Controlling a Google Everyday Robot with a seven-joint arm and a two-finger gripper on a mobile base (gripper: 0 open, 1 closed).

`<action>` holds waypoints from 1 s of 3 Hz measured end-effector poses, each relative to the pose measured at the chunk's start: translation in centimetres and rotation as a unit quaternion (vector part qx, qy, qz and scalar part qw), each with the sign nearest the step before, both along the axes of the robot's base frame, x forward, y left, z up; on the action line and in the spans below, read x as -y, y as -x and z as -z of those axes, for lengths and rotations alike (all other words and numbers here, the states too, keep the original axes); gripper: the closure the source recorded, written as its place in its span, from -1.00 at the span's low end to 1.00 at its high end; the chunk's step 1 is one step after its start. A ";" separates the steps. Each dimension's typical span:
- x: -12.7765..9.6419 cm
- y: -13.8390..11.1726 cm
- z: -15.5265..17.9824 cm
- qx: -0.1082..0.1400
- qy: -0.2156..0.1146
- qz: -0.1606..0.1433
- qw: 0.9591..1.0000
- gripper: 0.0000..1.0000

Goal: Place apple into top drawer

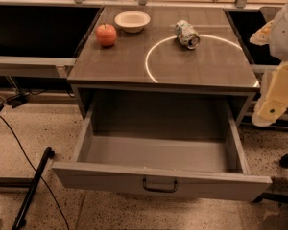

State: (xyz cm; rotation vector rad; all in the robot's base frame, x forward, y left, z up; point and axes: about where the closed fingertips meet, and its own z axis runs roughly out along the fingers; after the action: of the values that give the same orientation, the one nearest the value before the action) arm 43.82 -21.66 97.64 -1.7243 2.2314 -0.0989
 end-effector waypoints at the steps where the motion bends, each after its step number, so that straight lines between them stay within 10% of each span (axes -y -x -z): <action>1: 0.0 -0.1 0.0 0.001 0.000 0.000 1.000 -1.00; 3: -4.4 -10.4 0.1 0.030 -0.041 -0.059 0.997 -1.00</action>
Offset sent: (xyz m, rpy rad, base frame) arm 0.0766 0.0214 -0.0040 0.0410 -0.0352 0.0784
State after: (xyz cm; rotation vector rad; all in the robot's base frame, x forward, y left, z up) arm 54.18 -17.29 97.54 -1.7793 2.0567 -0.0313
